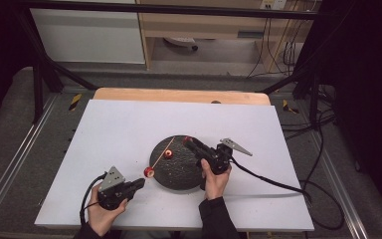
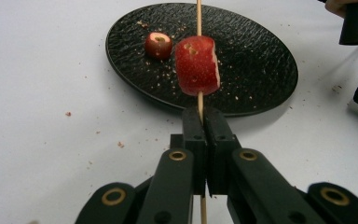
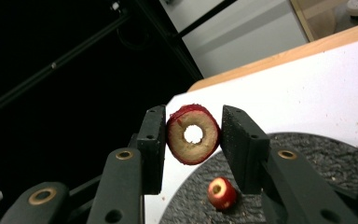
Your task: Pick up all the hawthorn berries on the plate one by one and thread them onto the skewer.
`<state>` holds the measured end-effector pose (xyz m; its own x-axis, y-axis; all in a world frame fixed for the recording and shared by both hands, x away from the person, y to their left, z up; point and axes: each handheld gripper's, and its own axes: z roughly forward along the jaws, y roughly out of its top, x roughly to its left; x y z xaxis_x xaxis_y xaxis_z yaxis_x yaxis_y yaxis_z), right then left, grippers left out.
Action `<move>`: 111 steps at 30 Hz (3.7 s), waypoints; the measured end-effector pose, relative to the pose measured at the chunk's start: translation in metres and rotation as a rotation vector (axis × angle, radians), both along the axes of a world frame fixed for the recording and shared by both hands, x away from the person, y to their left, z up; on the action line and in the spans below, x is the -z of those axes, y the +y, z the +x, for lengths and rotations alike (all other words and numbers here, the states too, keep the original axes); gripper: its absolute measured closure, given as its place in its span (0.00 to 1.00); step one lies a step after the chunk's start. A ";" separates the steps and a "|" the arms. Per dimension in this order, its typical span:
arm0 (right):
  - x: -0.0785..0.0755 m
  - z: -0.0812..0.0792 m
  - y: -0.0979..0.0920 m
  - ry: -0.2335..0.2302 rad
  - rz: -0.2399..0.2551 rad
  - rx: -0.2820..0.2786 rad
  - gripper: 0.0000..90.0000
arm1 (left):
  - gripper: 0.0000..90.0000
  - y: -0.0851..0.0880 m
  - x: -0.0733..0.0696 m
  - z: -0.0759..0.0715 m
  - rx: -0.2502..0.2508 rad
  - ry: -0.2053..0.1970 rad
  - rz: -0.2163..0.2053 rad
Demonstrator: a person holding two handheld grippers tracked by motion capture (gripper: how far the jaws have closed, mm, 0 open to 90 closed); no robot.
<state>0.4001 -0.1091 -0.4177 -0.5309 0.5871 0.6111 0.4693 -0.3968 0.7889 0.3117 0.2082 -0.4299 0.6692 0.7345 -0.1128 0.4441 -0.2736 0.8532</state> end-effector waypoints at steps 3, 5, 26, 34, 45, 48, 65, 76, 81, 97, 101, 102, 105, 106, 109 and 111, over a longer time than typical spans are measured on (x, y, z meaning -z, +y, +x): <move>-0.002 0.001 -0.001 -0.020 0.011 0.023 0.69 | 0.98 -0.003 -0.001 -0.001 -0.001 -0.002 -0.002; -0.003 0.002 -0.002 -0.025 0.021 0.033 0.69 | 0.98 -0.005 -0.002 -0.001 0.001 -0.004 -0.002; -0.004 0.007 0.000 -0.079 0.137 0.118 0.69 | 0.98 -0.031 -0.003 -0.005 0.044 -0.016 -0.011; -0.002 0.005 0.002 -0.083 0.159 0.125 0.69 | 0.98 -0.034 -0.004 -0.005 0.041 -0.021 -0.018; -0.001 0.004 0.002 -0.083 0.165 0.123 0.69 | 0.98 -0.039 -0.005 -0.003 0.033 -0.018 -0.025; -0.001 0.004 0.003 -0.086 0.166 0.125 0.69 | 0.98 -0.041 -0.005 -0.002 0.028 -0.013 -0.040; -0.002 0.002 0.003 -0.104 0.190 0.143 0.69 | 0.99 -0.061 -0.007 -0.004 -0.013 -0.015 -0.085; 0.000 0.001 0.004 -0.055 0.186 0.126 0.69 | 0.99 -0.065 -0.006 0.002 -0.027 -0.021 -0.081; 0.001 0.001 0.004 -0.042 0.179 0.120 0.70 | 0.99 -0.065 -0.006 0.006 -0.023 -0.021 -0.072; -0.006 0.005 -0.001 -0.005 0.182 0.071 0.70 | 0.99 -0.059 -0.010 0.005 -0.009 -0.063 -0.035; -0.005 0.006 0.000 -0.004 0.189 0.077 0.70 | 0.99 -0.060 -0.006 0.002 -0.025 -0.070 -0.028; -0.005 0.006 0.000 -0.004 0.186 0.078 0.70 | 0.99 -0.061 -0.005 0.003 -0.032 -0.067 -0.027; -0.004 0.005 0.001 0.004 0.186 0.079 0.70 | 0.99 -0.063 -0.004 0.002 -0.046 -0.064 -0.035; -0.004 0.005 0.001 0.006 0.186 0.074 0.70 | 0.99 -0.064 -0.004 0.002 -0.050 -0.066 -0.037; -0.001 0.003 0.003 0.014 0.176 0.073 0.70 | 0.99 -0.070 -0.003 0.003 -0.053 -0.054 -0.049; 0.002 0.003 0.005 0.035 0.172 0.047 0.70 | 0.99 -0.074 -0.005 0.005 -0.060 -0.049 -0.067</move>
